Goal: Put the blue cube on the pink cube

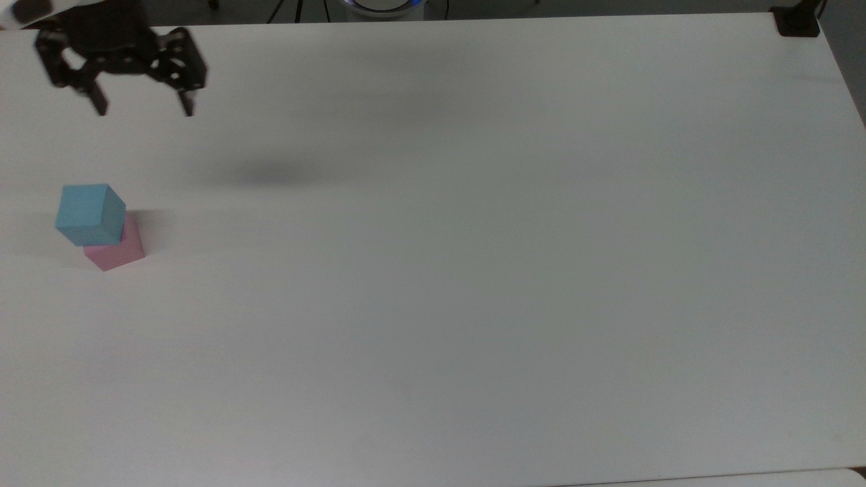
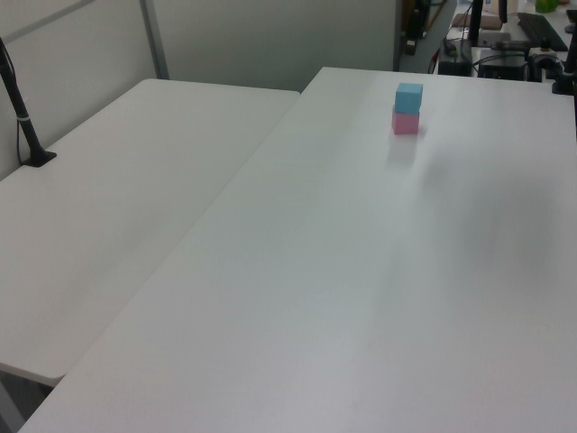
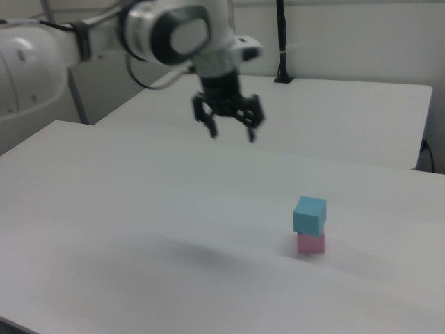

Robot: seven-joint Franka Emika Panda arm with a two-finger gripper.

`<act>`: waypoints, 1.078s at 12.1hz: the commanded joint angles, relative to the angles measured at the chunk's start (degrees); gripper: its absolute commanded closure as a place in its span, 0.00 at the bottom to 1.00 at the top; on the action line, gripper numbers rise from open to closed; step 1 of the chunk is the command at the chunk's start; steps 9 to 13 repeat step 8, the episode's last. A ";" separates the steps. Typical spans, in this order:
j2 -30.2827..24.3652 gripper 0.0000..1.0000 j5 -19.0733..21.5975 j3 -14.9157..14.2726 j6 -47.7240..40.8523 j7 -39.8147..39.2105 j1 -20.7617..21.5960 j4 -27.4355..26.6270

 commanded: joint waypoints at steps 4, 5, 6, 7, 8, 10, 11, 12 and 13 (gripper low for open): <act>-10.63 0.00 -0.30 -2.42 -7.35 27.84 15.55 -9.34; -11.69 0.00 -0.57 -2.34 -7.35 27.76 15.65 -10.41; -11.88 0.00 -1.35 -2.16 -7.35 27.85 15.65 -10.50; -11.88 0.00 -1.88 -2.16 -7.35 27.76 15.65 -10.42; -12.05 0.00 -2.58 -2.16 -7.43 27.50 15.56 -10.42; -12.05 0.00 -2.58 -2.16 -7.43 27.50 15.56 -10.42; -12.05 0.00 -2.58 -2.16 -7.43 27.50 15.56 -10.42; -12.05 0.00 -2.58 -2.16 -7.43 27.50 15.56 -10.42; -12.05 0.00 -2.58 -2.16 -7.43 27.50 15.56 -10.42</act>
